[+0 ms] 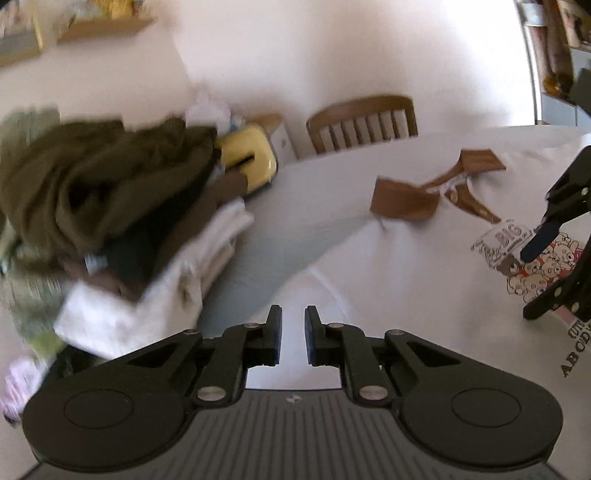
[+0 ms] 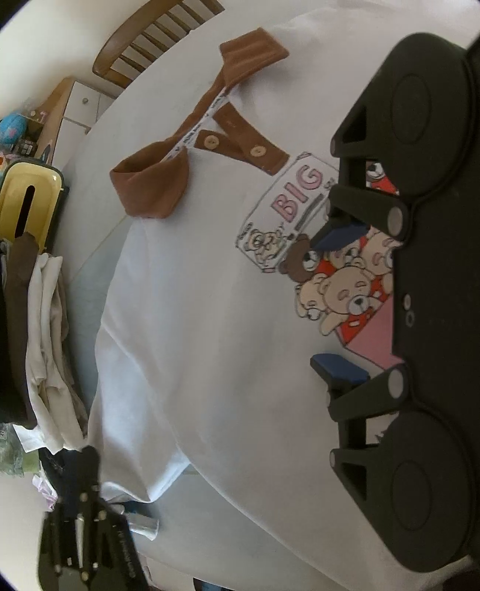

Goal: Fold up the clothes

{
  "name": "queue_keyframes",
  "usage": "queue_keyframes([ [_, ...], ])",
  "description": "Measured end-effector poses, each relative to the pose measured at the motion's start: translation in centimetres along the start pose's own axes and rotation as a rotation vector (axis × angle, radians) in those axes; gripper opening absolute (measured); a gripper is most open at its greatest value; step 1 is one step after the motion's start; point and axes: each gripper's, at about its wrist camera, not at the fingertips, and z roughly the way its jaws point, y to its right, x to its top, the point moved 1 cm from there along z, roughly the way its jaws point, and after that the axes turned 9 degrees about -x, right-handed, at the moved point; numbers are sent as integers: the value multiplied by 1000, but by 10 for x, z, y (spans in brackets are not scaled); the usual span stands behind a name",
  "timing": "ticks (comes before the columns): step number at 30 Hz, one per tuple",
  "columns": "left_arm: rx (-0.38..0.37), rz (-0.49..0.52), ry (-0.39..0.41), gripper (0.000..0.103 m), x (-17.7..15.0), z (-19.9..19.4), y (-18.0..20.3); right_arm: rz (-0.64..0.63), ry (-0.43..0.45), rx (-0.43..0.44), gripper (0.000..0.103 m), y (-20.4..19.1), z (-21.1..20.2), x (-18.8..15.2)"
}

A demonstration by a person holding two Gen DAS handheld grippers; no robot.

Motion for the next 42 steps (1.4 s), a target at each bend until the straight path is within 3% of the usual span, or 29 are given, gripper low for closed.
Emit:
queue_keyframes([
  [2,-10,-59,-53,23,-9,0,-8,-2,-3,-5,103,-1,1,-2],
  [4,-4,-120,-80,47,-19,-8,-22,8,-2,-5,103,-1,1,-2],
  [5,-1,-148,-88,69,-23,-14,-28,13,-2,-4,103,-1,2,-2],
  [6,0,-185,-100,76,-30,-20,-35,16,-1,-4,103,-1,2,-2],
  [7,1,-223,-112,76,-36,-27,-42,20,-1,-4,103,-1,2,-2],
  [10,43,-360,-204,76,-58,-35,-68,31,-1,-6,103,-1,2,-3],
  [13,140,-395,-254,76,-76,-35,-87,37,-7,-13,103,-2,2,-2],
  [20,218,-241,-247,76,-79,-4,-91,51,-24,-33,103,-4,1,0],
  [21,234,-218,-228,71,-78,-4,-91,55,-25,-35,103,-4,1,0],
  [22,246,-210,-209,47,-75,-5,-93,58,-25,-38,103,-4,1,-1],
  [24,238,-216,-185,23,-70,-7,-99,65,-24,-42,103,-4,0,-1],
  [27,246,-180,-143,19,-64,-12,-106,77,-22,-47,103,-4,-1,-2],
  [31,232,-54,-48,17,-45,-28,-95,93,-19,-43,103,-3,-1,-2],
  [35,164,87,65,16,-17,-36,-71,106,-14,-37,103,-2,-1,-3],
  [38,83,209,130,15,5,-31,-42,115,-11,-33,103,0,-2,-4],
  [42,-39,283,168,14,29,-7,-2,122,-10,-32,103,3,-7,-6],
])
